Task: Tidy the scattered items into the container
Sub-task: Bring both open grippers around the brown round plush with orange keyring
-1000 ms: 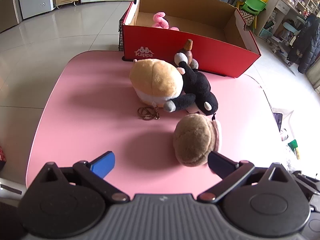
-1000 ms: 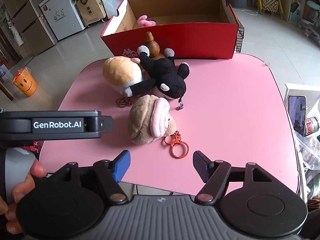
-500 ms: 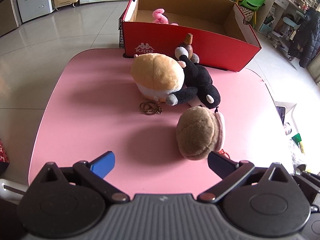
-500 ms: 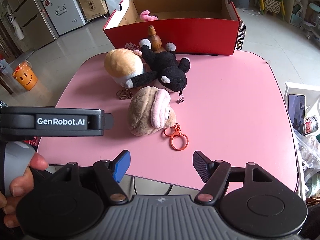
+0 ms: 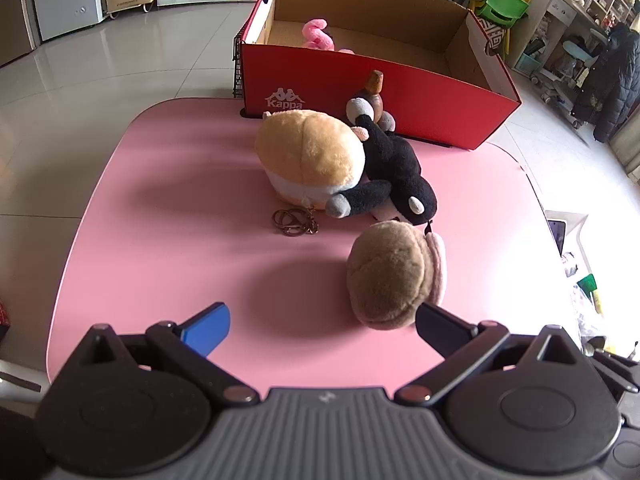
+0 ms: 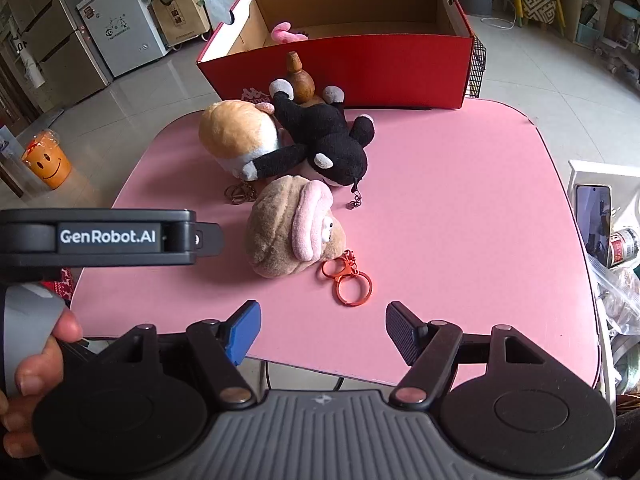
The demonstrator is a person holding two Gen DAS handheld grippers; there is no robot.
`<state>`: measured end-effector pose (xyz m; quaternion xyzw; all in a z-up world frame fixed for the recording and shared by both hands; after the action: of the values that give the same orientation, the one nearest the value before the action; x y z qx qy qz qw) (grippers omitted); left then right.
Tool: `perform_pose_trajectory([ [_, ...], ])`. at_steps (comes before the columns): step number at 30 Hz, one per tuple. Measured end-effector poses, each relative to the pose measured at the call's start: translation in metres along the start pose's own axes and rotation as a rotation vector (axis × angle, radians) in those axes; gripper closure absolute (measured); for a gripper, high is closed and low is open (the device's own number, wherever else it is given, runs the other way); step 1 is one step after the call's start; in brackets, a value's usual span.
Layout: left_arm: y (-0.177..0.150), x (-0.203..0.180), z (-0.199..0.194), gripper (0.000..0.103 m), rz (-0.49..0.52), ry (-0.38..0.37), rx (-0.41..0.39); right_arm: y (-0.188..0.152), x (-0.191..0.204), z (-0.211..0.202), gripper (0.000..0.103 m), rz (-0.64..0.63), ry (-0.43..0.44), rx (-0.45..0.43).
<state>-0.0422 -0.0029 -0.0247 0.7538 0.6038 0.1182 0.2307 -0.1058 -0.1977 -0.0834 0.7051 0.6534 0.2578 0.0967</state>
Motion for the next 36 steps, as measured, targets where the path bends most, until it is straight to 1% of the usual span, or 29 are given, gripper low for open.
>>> perform_pose_trajectory([
  [11,0.001,0.011,0.005,0.000,-0.055,-0.010,-0.002,0.001,-0.003,0.003,0.033,0.009,0.008,-0.006],
  [25,0.006,0.006,0.020,0.000,-0.079,-0.074,-0.002,0.002,-0.004,0.012,0.033,0.016,0.032,-0.005],
  [36,0.019,0.000,0.037,0.000,-0.094,-0.144,0.008,0.006,0.000,0.019,0.034,-0.007,0.055,-0.038],
])
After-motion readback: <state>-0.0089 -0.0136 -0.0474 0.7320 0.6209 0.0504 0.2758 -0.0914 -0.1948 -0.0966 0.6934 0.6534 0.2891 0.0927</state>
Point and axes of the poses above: each gripper's, at about its wrist camera, not at the fingertips, and z roughly the way its jaws point, x to its left, y to its top, the point moved 2 cm from there along z, roughly the way its jaws point, and after that the axes turned 10 degrees about z, right-handed, at the moved point
